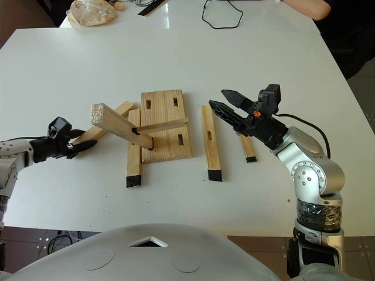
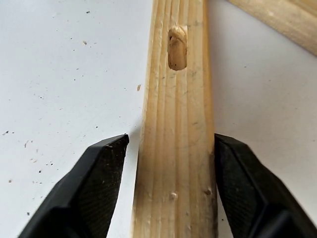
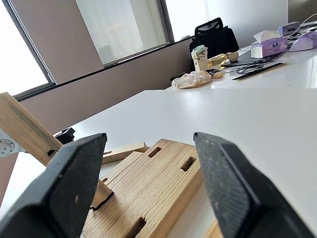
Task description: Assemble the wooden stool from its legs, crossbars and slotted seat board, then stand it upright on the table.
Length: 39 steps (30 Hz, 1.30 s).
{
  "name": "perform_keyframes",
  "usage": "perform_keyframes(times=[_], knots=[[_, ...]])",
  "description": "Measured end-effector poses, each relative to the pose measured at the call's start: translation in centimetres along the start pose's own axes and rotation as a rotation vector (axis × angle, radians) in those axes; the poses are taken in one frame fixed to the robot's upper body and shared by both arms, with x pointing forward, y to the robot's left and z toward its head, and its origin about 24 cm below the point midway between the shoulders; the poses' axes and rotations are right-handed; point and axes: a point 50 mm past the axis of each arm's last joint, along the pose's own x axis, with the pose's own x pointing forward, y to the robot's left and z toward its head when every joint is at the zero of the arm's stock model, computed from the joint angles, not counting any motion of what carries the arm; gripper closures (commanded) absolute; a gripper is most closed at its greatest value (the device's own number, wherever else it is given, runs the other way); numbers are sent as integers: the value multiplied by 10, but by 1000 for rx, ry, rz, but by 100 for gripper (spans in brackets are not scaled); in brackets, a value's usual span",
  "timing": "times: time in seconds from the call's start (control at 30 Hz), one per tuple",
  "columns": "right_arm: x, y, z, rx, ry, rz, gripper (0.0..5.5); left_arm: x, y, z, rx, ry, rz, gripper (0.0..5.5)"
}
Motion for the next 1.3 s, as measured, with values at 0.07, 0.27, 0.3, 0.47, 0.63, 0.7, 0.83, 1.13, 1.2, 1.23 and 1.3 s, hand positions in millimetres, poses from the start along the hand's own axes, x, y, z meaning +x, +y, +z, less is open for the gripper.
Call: perform_keyframes(times=[0.07,0.27,0.3,0.47,0.63,0.7,0.83,1.13,1.2,1.23,1.3], knots=[[0,0,0,0,0,0,226,0,0,0,0,-3,-2,339],[0,0,0,-2,-3,-1,226,0,0,-1,-21,-20,6,347],[0,0,0,-2,-3,-2,226,0,0,-1,-28,-23,9,347],[0,0,0,-3,-4,-3,226,-1,-4,-1,-42,-36,9,347],[1,-5,5,-10,-20,-24,226,-23,6,46,-82,-301,17,347],[2,-7,13,-28,-43,-39,226,-43,10,83,-48,-473,-6,347],[8,0,34,-20,-126,-2,226,-100,2,144,20,-810,-111,347],[17,70,78,-3,-233,458,173,-119,-111,188,233,-950,-676,347],[14,74,77,-20,-179,515,156,-112,-120,184,197,-928,-718,347],[13,74,77,-23,-168,525,156,-110,-122,182,175,-920,-729,347],[13,74,78,-37,-152,530,154,-101,-131,174,133,-870,-775,347]])
